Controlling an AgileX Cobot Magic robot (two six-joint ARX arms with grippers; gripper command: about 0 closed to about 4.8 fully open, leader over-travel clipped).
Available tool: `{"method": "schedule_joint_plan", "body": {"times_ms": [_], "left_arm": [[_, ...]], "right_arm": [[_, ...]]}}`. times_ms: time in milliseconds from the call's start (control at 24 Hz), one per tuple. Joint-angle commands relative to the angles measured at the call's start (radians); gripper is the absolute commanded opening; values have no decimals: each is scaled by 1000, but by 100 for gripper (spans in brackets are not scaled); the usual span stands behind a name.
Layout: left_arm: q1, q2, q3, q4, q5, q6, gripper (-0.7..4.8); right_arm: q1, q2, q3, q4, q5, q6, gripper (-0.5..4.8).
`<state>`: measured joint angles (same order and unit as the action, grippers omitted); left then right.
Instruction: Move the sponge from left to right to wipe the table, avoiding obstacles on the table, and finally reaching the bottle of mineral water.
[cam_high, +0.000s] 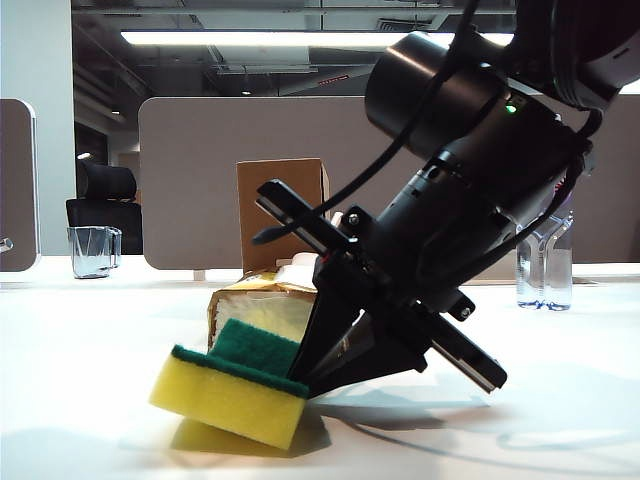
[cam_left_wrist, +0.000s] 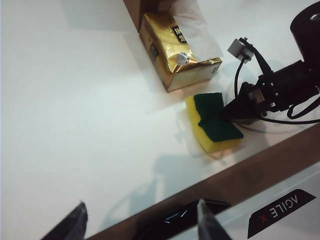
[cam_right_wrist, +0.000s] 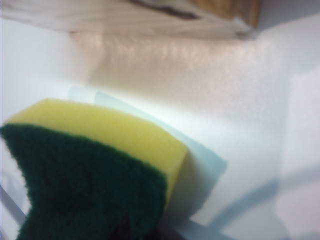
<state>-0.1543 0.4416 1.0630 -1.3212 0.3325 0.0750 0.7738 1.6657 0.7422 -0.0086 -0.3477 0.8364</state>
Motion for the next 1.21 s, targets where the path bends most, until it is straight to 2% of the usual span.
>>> {"method": "schedule_joint_plan", "body": {"times_ms": [42, 500, 1209], "left_arm": [[0, 0, 9, 8, -4, 4, 282], [0, 0, 9, 6, -7, 4, 282], [0, 0, 10, -11, -6, 4, 282]], "right_arm": [[0, 18, -18, -114, 56, -19, -6], [-10, 16, -18, -221, 57, -79, -6], [-174, -82, -24, -367, 61, -241, -6]]}}
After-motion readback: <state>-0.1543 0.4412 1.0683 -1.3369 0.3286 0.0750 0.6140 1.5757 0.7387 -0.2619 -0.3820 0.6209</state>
